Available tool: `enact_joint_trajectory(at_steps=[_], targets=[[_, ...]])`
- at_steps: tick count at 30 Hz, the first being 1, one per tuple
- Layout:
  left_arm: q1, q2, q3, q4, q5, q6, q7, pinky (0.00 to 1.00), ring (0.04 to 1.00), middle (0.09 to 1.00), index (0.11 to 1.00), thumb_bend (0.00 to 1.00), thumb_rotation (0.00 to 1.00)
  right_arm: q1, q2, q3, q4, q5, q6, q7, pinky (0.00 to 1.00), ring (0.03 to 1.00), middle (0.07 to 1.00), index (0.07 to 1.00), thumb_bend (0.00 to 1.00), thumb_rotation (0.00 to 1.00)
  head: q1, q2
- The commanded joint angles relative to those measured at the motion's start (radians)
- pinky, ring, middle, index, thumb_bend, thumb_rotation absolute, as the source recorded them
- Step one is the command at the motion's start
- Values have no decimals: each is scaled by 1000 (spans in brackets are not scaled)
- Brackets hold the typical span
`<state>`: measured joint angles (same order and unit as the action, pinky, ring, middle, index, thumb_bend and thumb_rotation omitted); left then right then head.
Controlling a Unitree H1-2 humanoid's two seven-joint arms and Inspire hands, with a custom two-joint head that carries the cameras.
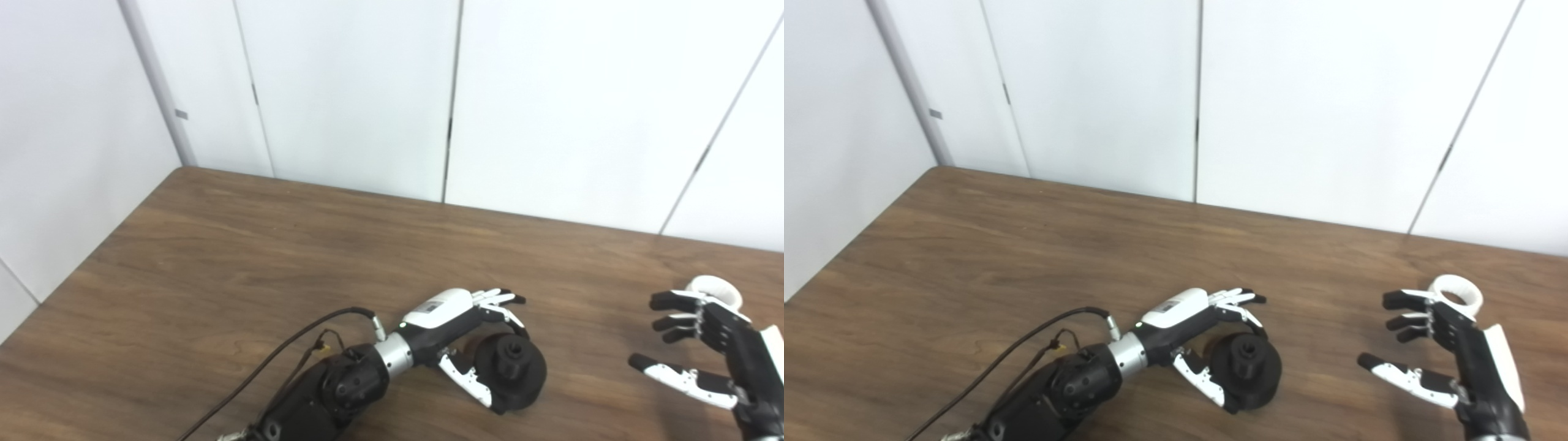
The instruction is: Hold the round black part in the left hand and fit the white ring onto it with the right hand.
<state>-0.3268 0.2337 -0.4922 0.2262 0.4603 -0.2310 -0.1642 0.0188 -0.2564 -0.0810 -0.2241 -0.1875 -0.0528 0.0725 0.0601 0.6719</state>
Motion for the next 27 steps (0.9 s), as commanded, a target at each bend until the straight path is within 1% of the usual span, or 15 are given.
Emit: enact_joint_trajectory(at_steps=[1, 3, 5, 6, 7, 9, 10, 11, 13, 14, 16, 19, 22, 25, 27], targets=[[15, 30, -26, 34, 57, 20, -49, 1000, 1000, 963, 484, 522, 73, -43, -5, 1, -46, -10, -16, -10, 492, 576, 667, 647, 627, 29, -17, 2], [17, 42, -21, 33, 50, 11, -53, 996, 1000, 964, 484, 522, 73, -50, -1, 9, -54, -12, -13, -8, 492, 576, 669, 650, 621, 26, -76, 3], [20, 58, -16, 30, 43, -1, -57, 990, 1000, 967, 484, 522, 72, -63, 9, 20, -64, -21, -2, -9, 491, 573, 666, 650, 621, 9, -153, 1], [21, 64, -14, 29, 41, -5, -59, 988, 1000, 969, 485, 522, 72, -69, 14, 25, -68, -28, 3, -11, 496, 576, 667, 649, 622, 15, -176, -1], [24, 74, -9, 25, 32, -7, -65, 987, 1000, 970, 485, 522, 72, -82, 21, 32, -76, -44, 20, -13, 497, 577, 667, 649, 623, 16, -221, -6], [28, 90, -1, 22, 17, -14, -73, 984, 1000, 969, 485, 522, 71, -104, 33, 42, -86, -77, 44, -19, 518, 606, 679, 653, 623, 23, -275, -12], [31, 99, 4, 19, 7, -16, -78, 982, 1000, 969, 485, 522, 71, -119, 35, 51, -92, -115, 61, -20, 524, 613, 682, 654, 622, 27, -313, -16], [33, 105, 6, 18, 1, -18, -80, 981, 1000, 965, 485, 522, 70, -129, 36, 56, -96, -141, 72, -20, 533, 630, 690, 664, 620, 63, -313, -16], [36, 119, 16, 17, -13, -26, -88, 979, 1000, 962, 485, 523, 69, -158, 37, 71, -104, -193, 101, -17, 537, 634, 694, 673, 622, 91, -389, -27], [38, 124, 20, 15, -18, -29, -93, 974, 1000, 960, 485, 523, 68, -176, 36, 74, -104, -209, 112, -17, 535, 631, 694, 673, 630, 100, -389, -27], [38, 135, 24, 17, -24, -38, -98, 962, 1000, 960, 485, 523, 67, -215, 34, 79, -101, -238, 136, -17, 524, 622, 691, 667, 638, 95, -433, -37], [36, 145, 27, 23, -33, -50, -104, 935, 1000, 961, 486, 523, 66, -266, 23, 82, -88, -280, 153, -18, 506, 603, 682, 659, 630, 76, -471, -44], [35, 151, 30, 34, -51, -67, -108, 921, 1000, 959, 485, 523, 66, -314, 9, 79, -73, -324, 173, -19, 493, 588, 670, 647, 631, 83, -488, -47], [36, 156, 35, 43, -65, -86, -114, 920, 1000, 960, 485, 523, 66, -351, -21, 81, -62, -393, 202, -11, 503, 597, 672, 649, 621, 99, -505, -52], [38, 158, 36, 43, -65, -86, -116, 920, 1000, 960, 485, 523, 66, -376, -52, 80, -49, -439, 217, -8, 537, 622, 679, 656, 616, 127, -513, -54]])
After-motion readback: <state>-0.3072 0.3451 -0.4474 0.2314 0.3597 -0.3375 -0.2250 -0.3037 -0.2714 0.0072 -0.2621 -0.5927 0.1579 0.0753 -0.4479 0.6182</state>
